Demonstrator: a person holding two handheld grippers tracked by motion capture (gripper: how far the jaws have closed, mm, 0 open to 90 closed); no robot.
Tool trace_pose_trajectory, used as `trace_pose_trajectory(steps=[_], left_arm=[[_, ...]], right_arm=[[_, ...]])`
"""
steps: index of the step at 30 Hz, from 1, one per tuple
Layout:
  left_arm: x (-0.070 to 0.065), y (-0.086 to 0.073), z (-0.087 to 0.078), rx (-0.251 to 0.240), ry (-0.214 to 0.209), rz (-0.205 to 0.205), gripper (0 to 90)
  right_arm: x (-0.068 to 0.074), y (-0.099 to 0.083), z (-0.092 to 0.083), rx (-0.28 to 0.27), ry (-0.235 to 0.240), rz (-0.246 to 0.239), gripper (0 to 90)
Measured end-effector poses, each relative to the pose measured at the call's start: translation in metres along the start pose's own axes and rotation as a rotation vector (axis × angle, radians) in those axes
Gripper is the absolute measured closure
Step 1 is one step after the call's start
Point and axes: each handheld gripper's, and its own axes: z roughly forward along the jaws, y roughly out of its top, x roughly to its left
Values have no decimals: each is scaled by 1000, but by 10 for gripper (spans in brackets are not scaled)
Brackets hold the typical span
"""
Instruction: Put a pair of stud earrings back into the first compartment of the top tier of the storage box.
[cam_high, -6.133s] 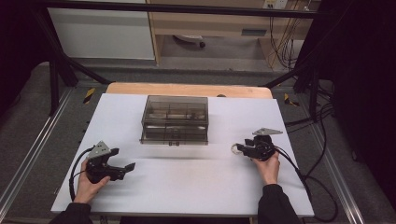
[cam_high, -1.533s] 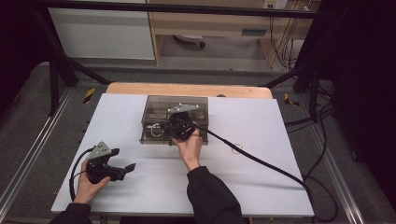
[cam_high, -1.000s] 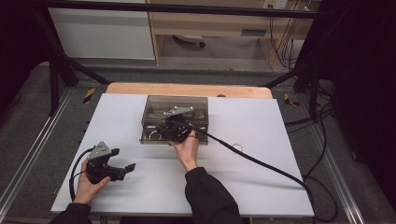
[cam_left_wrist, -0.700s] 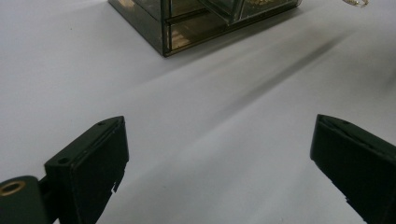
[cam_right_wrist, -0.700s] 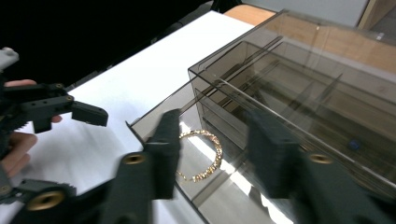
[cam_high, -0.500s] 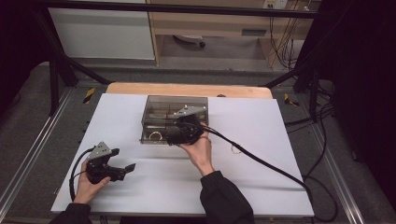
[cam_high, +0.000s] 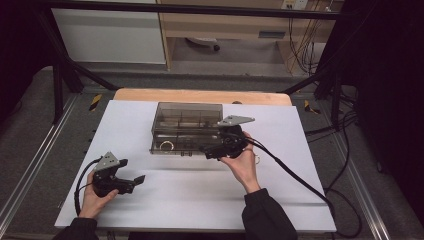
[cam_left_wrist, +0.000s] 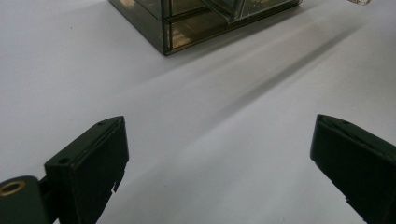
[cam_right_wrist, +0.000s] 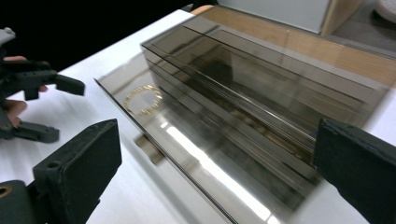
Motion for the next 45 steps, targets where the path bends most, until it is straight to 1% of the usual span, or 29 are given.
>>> trace_pose_trajectory(steps=[3,6,10,12,14,15,17,21,23,27,28,32,34,36,39,45], left_arm=[[-1,0,0,2,0,1,40],[0,0,0,1,0,0,40],[-1,0,1,4,1,-1,40],[-1,0,1,6,1,-1,39],[-1,0,1,6,1,-1,40],[-1,0,1,5,1,-2,40],[-1,0,2,6,2,-2,40],[-1,0,2,6,2,-2,39],[-1,0,2,6,2,-2,40],[-1,0,2,6,2,-2,39],[-1,0,1,6,2,-2,39],[-1,0,1,5,2,-2,39],[-1,0,1,4,3,-1,39],[-1,0,1,4,2,-1,39],[-1,0,1,4,1,0,39],[-1,0,1,5,2,-1,40]], right_arm=[[-10,-6,-12,-3,-19,0,17],[-22,-13,-24,-12,-45,18,19],[-40,-28,-39,-3,-85,42,32],[-52,-39,-44,18,-112,60,39],[-59,-46,-47,27,-122,72,45],[-64,-52,-49,34,-132,88,52],[-71,-60,-49,45,-145,97,69],[-82,-76,-46,70,-166,121,131],[-86,-83,-44,83,-170,133,193],[-91,-95,-36,120,-187,141,298],[-92,-98,-34,132,-191,146,336],[-94,-107,-27,165,-208,163,452],[-95,-109,-25,173,-220,164,527],[-96,-112,-24,171,-234,163,582],[-96,-113,-24,172,-249,172,650],[-95,-117,-19,198,-253,156,744]])
